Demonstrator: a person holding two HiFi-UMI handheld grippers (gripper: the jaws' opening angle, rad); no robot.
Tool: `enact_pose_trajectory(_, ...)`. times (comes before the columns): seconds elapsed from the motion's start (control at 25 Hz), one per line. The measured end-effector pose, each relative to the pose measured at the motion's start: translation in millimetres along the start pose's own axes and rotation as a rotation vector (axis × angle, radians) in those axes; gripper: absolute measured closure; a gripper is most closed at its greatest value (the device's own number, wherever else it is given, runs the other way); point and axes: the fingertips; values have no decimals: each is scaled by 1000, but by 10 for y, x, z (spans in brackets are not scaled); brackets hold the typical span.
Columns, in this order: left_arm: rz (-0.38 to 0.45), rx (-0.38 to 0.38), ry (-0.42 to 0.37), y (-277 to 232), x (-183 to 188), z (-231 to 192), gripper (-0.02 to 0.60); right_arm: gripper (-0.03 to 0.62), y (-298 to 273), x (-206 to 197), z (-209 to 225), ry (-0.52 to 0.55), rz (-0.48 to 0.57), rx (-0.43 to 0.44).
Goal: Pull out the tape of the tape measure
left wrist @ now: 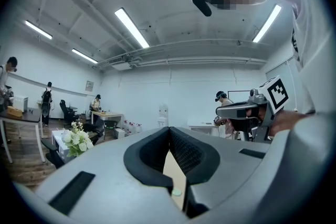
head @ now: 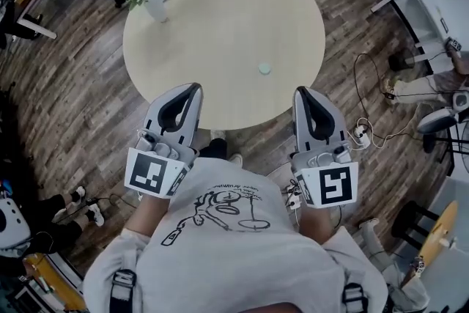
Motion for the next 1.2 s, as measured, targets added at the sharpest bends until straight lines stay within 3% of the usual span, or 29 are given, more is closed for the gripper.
enact_pose_trajectory(0.36, 18, -6, 13, -521, -193, -1078, 560, 586, -1176, 168, -25, 18, -1, -20)
enact_pose_trajectory(0.72, -5, -63, 40, -928, -506, -1351, 560, 585, -1632, -101, 325, -16, -26, -95)
enact_pose_trajectory(0.88, -17, -69, 42, -1025, -633, -1368, 560, 572, -1740, -601, 684, -34, -100, -156)
enact_pose_trajectory(1.2, -55, -74, 56, -1073, -890, -1294, 560, 502, -1891, -2117, 1247, -100, -307, -236)
Point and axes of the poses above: the fingertips, and each gripper's own axes: y backward along the fingers, z to its right, x out of its top, and after that the axes turned 13 degrees about -y, right-handed
